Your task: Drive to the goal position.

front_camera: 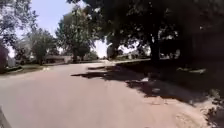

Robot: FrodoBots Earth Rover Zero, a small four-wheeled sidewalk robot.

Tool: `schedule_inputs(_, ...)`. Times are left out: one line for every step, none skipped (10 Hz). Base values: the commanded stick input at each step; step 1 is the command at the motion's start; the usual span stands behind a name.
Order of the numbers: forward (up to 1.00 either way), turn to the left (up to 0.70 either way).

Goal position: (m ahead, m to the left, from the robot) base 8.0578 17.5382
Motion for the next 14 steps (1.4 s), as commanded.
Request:
schedule_inputs(0.70, 0.00)
schedule_inputs(0.70, 0.00)
schedule_inputs(0.70, 0.00)
schedule_inputs(0.70, 0.00)
schedule_inputs(0.70, 0.00)
schedule_inputs(0.70, 0.00)
schedule_inputs(0.70, 0.00)
schedule_inputs(0.70, 0.00)
schedule_inputs(0.70, 0.00)
schedule_inputs(0.70, 0.00)
schedule_inputs(0.70, 0.00)
schedule_inputs(0.70, 0.00)
schedule_inputs(0.70, 0.00)
schedule_inputs(0.70, 0.00)
